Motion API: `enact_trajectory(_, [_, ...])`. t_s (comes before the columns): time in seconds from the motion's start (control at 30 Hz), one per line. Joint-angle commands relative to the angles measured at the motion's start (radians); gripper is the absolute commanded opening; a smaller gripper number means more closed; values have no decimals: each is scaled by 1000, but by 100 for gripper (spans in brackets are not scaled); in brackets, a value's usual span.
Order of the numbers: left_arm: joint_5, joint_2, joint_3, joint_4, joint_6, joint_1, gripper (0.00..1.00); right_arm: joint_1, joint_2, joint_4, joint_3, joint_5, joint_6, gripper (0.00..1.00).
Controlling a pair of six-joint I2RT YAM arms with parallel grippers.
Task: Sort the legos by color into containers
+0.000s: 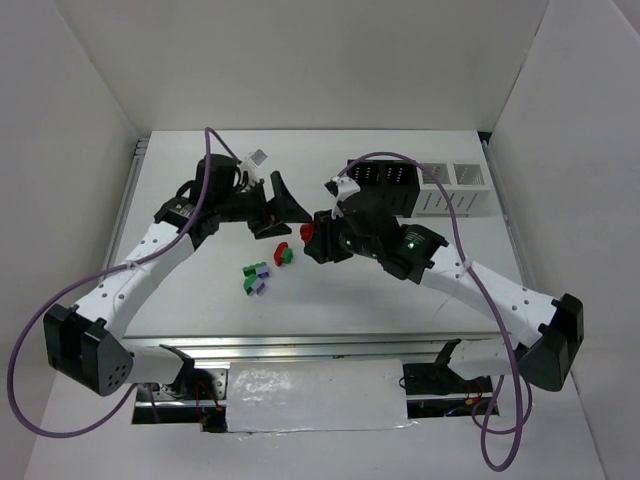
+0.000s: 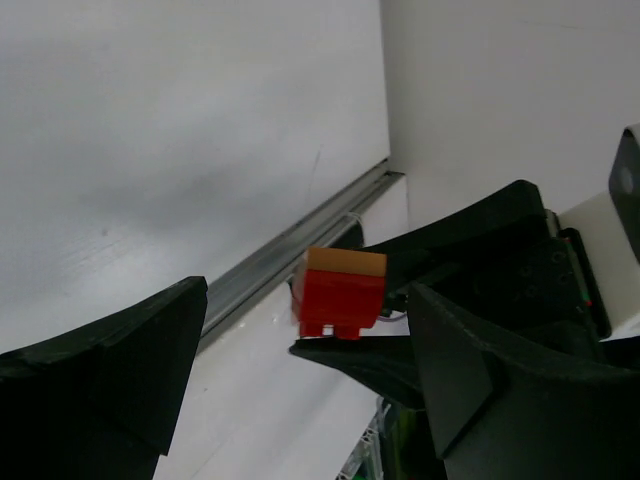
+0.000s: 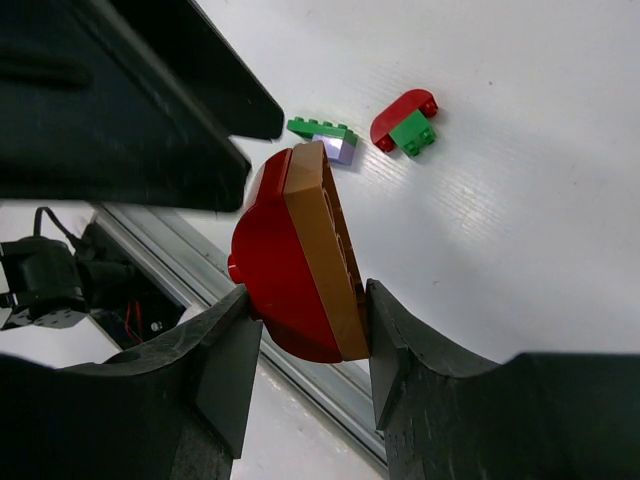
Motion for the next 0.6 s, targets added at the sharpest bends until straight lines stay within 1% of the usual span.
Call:
enact_trajectory(0.0, [108, 30, 42, 129, -99, -37, 93, -6, -28, -24, 32, 16, -31, 7])
enact_trajectory(0.1, [116, 47, 27, 160, -127, -60, 90, -6, -43, -37, 45, 44, -30, 7])
enact_trajectory(0.17, [122, 57, 10, 188, -142, -78, 86, -7, -40, -56, 57, 78, -24, 7])
enact_trajectory(0.2, [120, 60, 6, 189, -145, -90, 82, -9, -42, -59, 59, 88, -19, 7])
enact_trajectory(0.27, [122, 69, -2, 194, -145, -103, 78, -15, -45, -59, 59, 98, -10, 7])
enact_trajectory(0.3, [122, 73, -5, 198, -147, -113, 72, -17, -46, -59, 59, 96, -7, 7])
enact_trajectory(0.37, [127, 80, -13, 215, -153, -121, 62, -17, -46, -51, 60, 88, -2, 7])
enact_trajectory(0.4, [127, 84, -14, 218, -154, -127, 50, -18, -46, -50, 60, 87, 2, 7])
enact_trajectory(0.43, [124, 87, -14, 220, -156, -132, 46, -20, -45, -47, 60, 85, 7, 7])
enact_trajectory(0.53, [130, 98, -14, 241, -161, -141, 42, -20, -40, -36, 66, 66, 15, 7])
enact_trajectory(0.57, [136, 101, -16, 258, -161, -144, 23, -21, -42, -33, 69, 53, 18, 7])
